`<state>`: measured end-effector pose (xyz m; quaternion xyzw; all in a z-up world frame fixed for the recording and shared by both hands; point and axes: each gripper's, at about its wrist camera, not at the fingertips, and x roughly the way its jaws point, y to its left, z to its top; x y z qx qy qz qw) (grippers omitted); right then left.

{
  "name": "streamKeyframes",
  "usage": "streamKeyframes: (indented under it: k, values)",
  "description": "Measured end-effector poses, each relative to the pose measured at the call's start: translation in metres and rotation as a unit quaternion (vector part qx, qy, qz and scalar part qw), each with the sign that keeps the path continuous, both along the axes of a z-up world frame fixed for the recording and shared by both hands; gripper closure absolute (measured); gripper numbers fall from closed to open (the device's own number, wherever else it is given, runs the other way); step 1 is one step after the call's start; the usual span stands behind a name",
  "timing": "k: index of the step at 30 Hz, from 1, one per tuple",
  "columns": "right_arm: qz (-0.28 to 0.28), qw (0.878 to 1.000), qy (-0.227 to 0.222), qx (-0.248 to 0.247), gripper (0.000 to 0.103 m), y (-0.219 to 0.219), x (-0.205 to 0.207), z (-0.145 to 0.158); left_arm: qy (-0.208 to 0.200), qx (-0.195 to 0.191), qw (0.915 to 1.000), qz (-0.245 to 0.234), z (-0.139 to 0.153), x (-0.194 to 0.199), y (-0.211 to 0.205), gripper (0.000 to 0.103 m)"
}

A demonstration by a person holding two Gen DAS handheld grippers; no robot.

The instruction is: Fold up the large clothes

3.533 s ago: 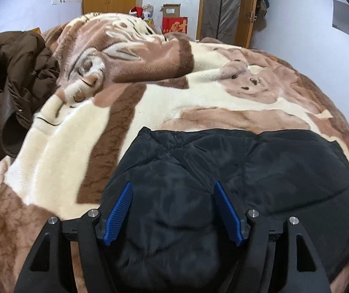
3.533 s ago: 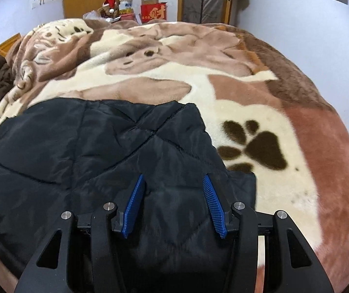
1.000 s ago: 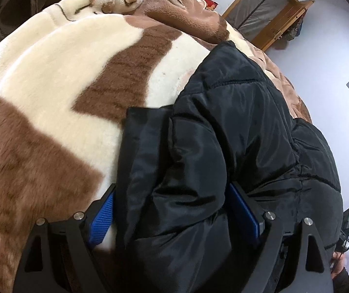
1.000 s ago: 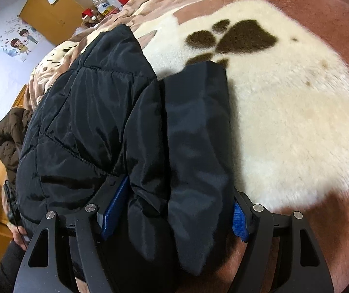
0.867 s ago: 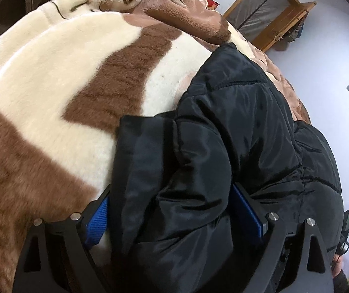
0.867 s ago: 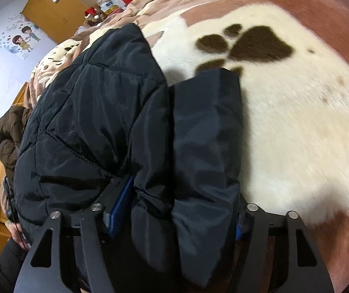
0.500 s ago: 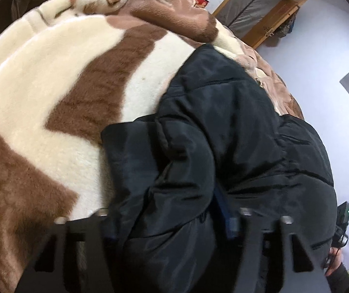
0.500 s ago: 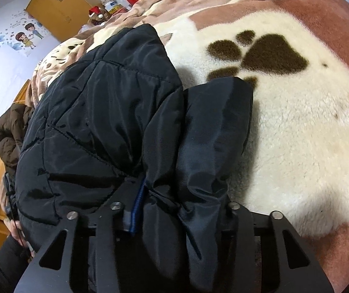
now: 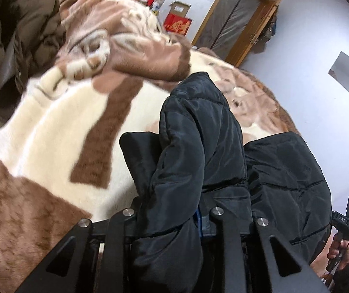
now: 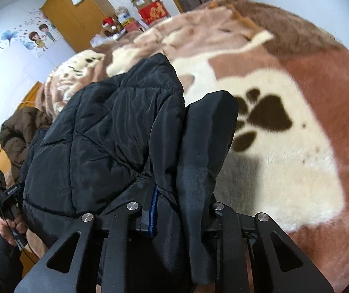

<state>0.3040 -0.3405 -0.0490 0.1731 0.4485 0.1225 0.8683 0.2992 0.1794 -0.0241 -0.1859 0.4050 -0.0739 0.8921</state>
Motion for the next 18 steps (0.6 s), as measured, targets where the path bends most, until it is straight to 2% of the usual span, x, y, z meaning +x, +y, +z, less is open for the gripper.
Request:
streamKeyframes:
  k: [9,14,18]
  values:
    - [-0.007,0.999,-0.040,0.003,0.079,-0.018,-0.010,0.041,-0.034,-0.008,0.9993,-0.009,0.049,-0.004,-0.020,0.076]
    - [-0.026,0.998,-0.052,-0.007,0.079,-0.051,0.001,0.051,-0.040,-0.015,0.9987,-0.027,0.056,0.020,-0.059,0.076]
    - [-0.044,0.998,-0.051,-0.019,0.079,-0.086,0.018,0.050,-0.039,-0.026,0.9979,-0.045,0.051,0.047,-0.099,0.076]
